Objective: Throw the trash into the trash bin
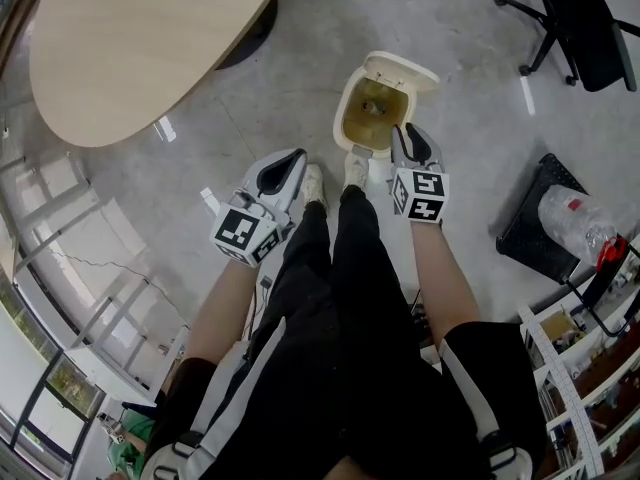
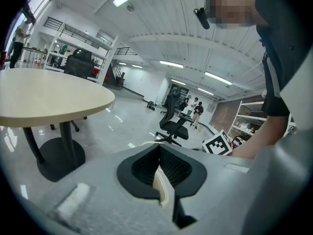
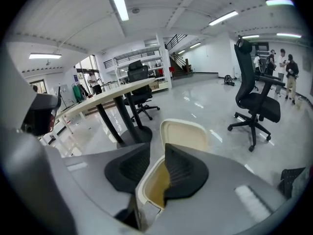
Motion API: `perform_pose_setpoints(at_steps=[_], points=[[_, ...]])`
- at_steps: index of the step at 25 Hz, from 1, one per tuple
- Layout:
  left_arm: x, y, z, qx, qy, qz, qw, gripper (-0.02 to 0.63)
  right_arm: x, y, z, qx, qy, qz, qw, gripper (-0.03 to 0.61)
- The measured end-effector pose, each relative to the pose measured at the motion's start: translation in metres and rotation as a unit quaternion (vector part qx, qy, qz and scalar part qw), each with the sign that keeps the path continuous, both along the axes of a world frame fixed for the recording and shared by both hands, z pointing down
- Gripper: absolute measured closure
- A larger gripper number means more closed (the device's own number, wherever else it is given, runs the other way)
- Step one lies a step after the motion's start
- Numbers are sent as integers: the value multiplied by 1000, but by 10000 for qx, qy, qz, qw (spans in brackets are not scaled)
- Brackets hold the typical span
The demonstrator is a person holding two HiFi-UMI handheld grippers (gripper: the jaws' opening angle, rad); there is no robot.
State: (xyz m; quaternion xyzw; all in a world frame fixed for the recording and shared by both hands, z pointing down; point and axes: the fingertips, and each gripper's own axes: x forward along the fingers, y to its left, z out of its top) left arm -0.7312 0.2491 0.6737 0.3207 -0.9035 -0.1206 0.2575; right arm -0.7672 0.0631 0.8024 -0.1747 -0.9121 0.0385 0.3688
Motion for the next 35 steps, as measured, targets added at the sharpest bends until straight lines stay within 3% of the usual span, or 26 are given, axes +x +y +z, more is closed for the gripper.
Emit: perform_pose_setpoints(at_steps=[4,16,21,26,35], points=[[-6,6,-27,9,-285,13,9996,614,-2,-5,-38,-26,-326,165,9993,529],[-22,55,-123,149,-1444,9,9894,614,-7,17,-158,-118,-1657,408,9853,572],[-13,65,-149,668,-1613,-227,9844,614,31,13,-202,-312,-2027,851,9750,572],[-16,44,-186,1191,-1876,-169,9749,614,61,-19,-232,-466,-2248,1265,9650,572],[22,4,-220,955,-2401,323,9655,614,112,-67,-297,-491,-2931,1279,9462,572]])
